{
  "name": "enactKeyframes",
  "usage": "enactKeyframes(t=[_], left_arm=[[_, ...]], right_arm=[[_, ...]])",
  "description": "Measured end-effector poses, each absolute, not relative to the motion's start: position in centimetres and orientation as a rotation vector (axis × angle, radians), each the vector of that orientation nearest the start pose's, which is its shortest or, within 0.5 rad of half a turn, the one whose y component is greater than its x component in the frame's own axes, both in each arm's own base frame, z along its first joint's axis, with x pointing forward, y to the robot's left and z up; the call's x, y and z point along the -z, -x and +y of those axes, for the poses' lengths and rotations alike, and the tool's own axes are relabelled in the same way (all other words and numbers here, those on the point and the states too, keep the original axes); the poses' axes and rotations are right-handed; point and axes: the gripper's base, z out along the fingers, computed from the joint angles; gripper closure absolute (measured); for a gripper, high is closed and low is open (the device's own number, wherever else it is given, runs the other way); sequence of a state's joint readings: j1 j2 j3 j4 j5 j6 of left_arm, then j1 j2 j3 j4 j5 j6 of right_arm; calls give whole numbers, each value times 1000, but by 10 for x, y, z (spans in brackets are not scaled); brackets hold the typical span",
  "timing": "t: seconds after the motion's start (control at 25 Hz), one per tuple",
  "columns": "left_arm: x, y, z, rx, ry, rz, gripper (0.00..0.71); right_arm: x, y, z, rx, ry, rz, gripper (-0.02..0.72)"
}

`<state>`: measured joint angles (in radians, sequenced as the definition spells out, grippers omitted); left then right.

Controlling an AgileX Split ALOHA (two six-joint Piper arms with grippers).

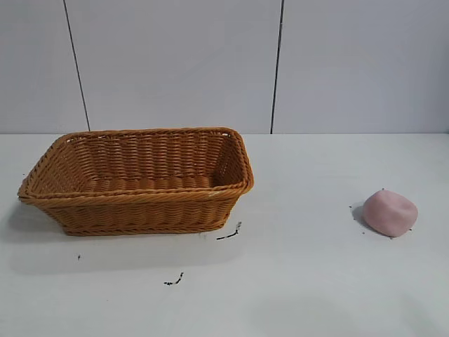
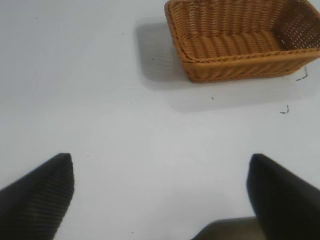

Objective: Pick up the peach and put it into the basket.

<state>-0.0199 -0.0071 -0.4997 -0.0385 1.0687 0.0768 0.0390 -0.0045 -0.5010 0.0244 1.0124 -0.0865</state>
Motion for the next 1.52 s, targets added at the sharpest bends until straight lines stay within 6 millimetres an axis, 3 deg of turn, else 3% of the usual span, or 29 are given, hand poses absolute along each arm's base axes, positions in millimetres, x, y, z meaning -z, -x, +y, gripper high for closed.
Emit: enactKeyframes(t=[0.48, 0.64, 0.84, 1.0, 1.24, 1.52], left_arm=[[-277, 6, -3, 11, -101, 2042, 18], [-277, 6, -3, 11, -101, 2042, 18], [-277, 6, -3, 11, -101, 2042, 18], [-277, 6, -3, 11, -101, 2042, 18], [-277, 6, -3, 11, -101, 2042, 18], [-277, 6, -3, 11, -101, 2042, 18]], right_arm=[[-283, 2, 2, 2, 126, 1995, 14], [-298, -19, 2, 5, 129, 2072, 14], [-318, -77, 4, 1, 135, 2238, 14], [-317, -141, 7, -4, 145, 2439, 14], [-292, -239, 11, -12, 154, 2678, 14], [-262, -326, 15, -18, 160, 2781, 14]])
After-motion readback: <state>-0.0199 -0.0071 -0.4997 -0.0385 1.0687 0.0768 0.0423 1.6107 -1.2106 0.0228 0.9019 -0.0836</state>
